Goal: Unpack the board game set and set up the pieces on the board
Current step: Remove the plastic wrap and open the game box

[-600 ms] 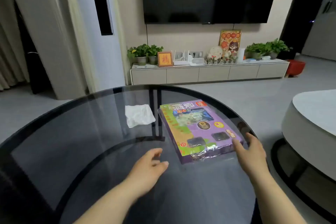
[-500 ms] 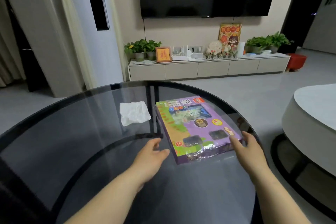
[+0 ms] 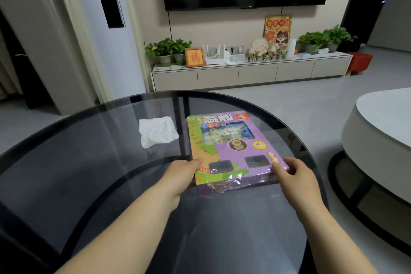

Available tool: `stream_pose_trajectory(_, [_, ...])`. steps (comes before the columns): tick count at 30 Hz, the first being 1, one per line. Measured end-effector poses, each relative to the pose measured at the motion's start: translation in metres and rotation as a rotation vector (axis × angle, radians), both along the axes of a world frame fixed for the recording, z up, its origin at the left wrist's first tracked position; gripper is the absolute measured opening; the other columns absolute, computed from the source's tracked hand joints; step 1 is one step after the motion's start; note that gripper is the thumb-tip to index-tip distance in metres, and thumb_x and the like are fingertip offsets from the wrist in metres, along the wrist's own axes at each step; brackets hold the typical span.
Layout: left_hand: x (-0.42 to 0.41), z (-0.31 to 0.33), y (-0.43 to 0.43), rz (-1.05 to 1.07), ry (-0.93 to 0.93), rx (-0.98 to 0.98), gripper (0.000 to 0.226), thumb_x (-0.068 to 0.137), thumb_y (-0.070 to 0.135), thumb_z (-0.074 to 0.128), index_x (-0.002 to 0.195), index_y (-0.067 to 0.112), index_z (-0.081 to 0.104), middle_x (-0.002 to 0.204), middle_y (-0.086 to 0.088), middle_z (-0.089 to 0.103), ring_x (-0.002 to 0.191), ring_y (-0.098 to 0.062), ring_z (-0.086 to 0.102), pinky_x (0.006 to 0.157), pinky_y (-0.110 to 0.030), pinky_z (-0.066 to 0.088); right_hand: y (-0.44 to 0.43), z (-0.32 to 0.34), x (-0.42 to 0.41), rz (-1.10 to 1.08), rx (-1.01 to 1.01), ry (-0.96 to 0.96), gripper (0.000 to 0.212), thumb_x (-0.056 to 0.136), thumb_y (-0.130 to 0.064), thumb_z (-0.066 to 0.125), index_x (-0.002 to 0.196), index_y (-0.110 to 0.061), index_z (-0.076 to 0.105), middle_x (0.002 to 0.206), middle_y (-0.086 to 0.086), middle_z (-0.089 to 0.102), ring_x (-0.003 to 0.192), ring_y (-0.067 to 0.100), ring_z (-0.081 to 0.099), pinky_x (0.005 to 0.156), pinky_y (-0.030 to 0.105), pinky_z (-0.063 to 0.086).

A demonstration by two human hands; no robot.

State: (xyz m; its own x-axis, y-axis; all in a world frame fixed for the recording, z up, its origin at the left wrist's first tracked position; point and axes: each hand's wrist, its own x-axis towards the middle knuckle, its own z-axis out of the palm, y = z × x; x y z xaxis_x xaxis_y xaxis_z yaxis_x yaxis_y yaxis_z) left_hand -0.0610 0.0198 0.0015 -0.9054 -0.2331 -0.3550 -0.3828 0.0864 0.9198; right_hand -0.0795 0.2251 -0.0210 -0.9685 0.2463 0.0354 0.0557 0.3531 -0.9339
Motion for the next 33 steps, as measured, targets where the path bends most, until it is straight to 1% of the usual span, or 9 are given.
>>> stream_pose_trajectory(5, [0.000,0.002,0.000,0.013,-0.045,0.032,0.020,0.092,0.023,0.050,0.080,0.011,0.061,0.077,-0.005,0.064,0.071,-0.016,0.056,0.065,-0.026,0.042,0.001,0.002,0.015,-0.030,-0.038,0.007,0.024,0.087,-0.019,0.056,0.108,-0.008,0.059,0.095,0.004,0.060,0.083,0.017,0.052,0.057,0.019,0.037])
stream_pose_trajectory(8, [0.001,0.003,0.001,0.012,-0.022,0.041,0.018,0.091,0.024,0.052,0.094,0.010,0.063,0.090,-0.007,0.066,0.079,-0.020,0.060,0.069,-0.025,0.044,-0.003,0.004,0.021,-0.024,-0.081,0.026,0.024,0.087,-0.022,0.057,0.106,-0.008,0.058,0.095,0.005,0.062,0.081,0.016,0.054,0.058,0.018,0.037])
stream_pose_trajectory(11, [0.006,0.006,0.001,0.009,-0.010,0.138,0.012,0.093,0.019,0.050,0.085,0.015,0.059,0.082,-0.005,0.065,0.069,-0.016,0.059,0.063,-0.025,0.046,-0.013,0.008,0.022,-0.017,-0.173,0.020,0.017,0.087,-0.023,0.058,0.099,-0.011,0.053,0.084,-0.003,0.057,0.074,0.009,0.053,0.059,0.019,0.039])
stream_pose_trajectory(14, [0.010,0.004,-0.002,0.091,0.004,0.272,0.013,0.092,0.016,0.051,0.082,0.011,0.058,0.075,-0.005,0.066,0.070,-0.018,0.059,0.065,-0.029,0.048,-0.021,0.008,0.019,-0.037,-0.391,-0.032,0.018,0.087,-0.021,0.058,0.097,-0.009,0.050,0.086,0.003,0.056,0.072,0.014,0.057,0.069,0.028,0.051])
stream_pose_trajectory(19, [0.019,-0.003,-0.005,0.192,-0.011,0.451,0.015,0.087,0.018,0.057,0.079,0.006,0.060,0.056,-0.004,0.068,0.072,-0.021,0.061,0.068,-0.034,0.050,-0.018,0.009,0.015,-0.104,-0.506,-0.057,0.015,0.086,-0.017,0.060,0.084,-0.005,0.051,0.080,0.007,0.056,0.068,0.016,0.057,0.053,0.021,0.054])
stream_pose_trajectory(26, [0.021,0.000,0.001,0.125,-0.047,0.415,0.016,0.089,0.021,0.054,0.079,0.010,0.060,0.050,-0.001,0.066,0.068,-0.019,0.058,0.060,-0.031,0.047,-0.011,0.014,0.017,-0.176,-0.523,-0.009,0.019,0.088,-0.013,0.055,0.071,-0.010,0.046,0.074,0.003,0.051,0.065,0.016,0.054,0.054,0.025,0.051])
stream_pose_trajectory(29, [0.019,0.006,0.004,0.136,-0.057,0.369,0.015,0.087,0.026,0.056,0.077,0.015,0.058,0.059,-0.002,0.063,0.061,-0.013,0.051,0.053,-0.022,0.039,-0.013,0.013,0.017,-0.162,-0.507,-0.011,0.021,0.089,-0.014,0.053,0.070,-0.009,0.046,0.074,0.003,0.050,0.065,0.016,0.053,0.058,0.028,0.053])
stream_pose_trajectory(31, [0.017,0.009,0.004,0.140,-0.045,0.302,0.015,0.085,0.029,0.058,0.076,0.017,0.057,0.064,-0.001,0.059,0.057,-0.010,0.045,0.043,-0.018,0.032,-0.015,0.012,0.016,-0.152,-0.482,-0.016,0.023,0.090,-0.013,0.051,0.069,-0.009,0.046,0.073,0.003,0.049,0.065,0.016,0.052,0.053,0.027,0.054])
stream_pose_trajectory(33, [0.017,0.009,0.000,0.143,-0.022,0.293,0.014,0.084,0.029,0.060,0.078,0.016,0.057,0.068,-0.002,0.061,0.059,-0.010,0.049,0.040,-0.016,0.035,-0.015,0.011,0.015,-0.145,-0.467,-0.023,0.023,0.091,-0.012,0.050,0.068,-0.008,0.046,0.074,0.004,0.048,0.066,0.018,0.053,0.047,0.026,0.054])
